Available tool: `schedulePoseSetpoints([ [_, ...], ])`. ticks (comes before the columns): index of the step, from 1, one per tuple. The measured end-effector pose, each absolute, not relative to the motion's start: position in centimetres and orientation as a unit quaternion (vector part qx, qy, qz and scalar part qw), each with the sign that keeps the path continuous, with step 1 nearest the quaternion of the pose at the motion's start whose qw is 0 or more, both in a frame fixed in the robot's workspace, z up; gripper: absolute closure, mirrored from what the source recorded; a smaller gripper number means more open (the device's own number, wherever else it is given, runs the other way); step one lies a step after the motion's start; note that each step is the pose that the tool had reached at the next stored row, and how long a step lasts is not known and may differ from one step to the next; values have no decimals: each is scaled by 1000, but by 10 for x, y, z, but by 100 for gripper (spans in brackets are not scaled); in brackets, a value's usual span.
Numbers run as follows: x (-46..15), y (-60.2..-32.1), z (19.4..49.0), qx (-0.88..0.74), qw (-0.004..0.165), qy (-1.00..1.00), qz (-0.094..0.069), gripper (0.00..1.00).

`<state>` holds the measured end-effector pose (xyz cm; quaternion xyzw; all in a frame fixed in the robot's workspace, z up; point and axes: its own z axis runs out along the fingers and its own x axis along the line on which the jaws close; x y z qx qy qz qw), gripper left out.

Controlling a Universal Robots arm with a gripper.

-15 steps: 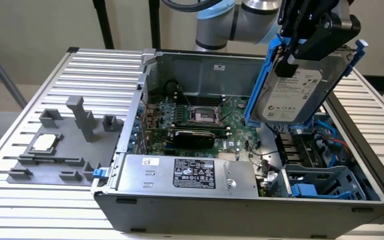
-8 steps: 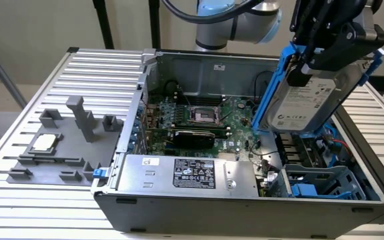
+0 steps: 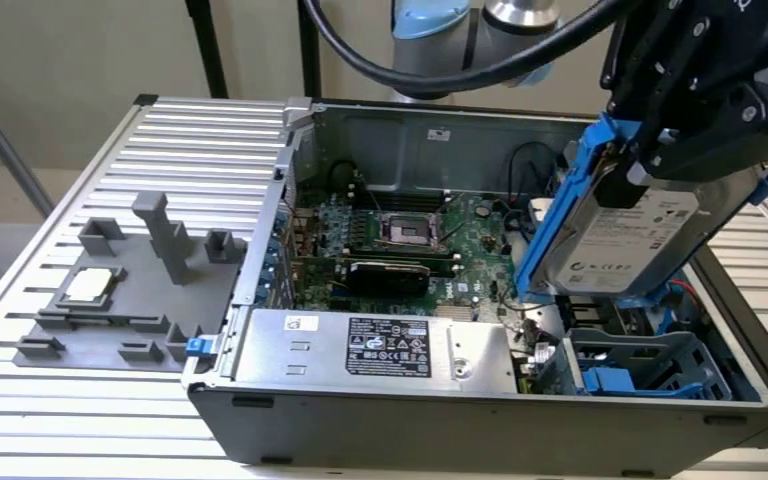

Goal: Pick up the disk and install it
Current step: 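Pick up the disk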

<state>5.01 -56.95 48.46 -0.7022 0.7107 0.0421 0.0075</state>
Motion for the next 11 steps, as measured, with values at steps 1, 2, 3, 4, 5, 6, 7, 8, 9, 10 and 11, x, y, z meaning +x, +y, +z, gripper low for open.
schedulePoseSetpoints([
  [1,50,-573,484,-702,8,711,42,67],
  [2,51,-576,485,-702,8,711,42,67],
  [3,53,-579,485,-702,8,711,42,67],
  [4,56,-581,484,-702,8,711,42,67],
  [5,59,-583,484,-702,8,711,42,67],
  [6,64,-584,485,-702,8,711,42,67],
  [7,68,-584,485,-702,7,711,42,67],
  [8,73,-585,485,-702,8,711,42,67],
  [9,77,-585,485,-702,8,711,42,67],
  [10,82,-585,485,-702,8,711,42,67],
  [11,87,-585,485,-702,8,711,42,67],
])
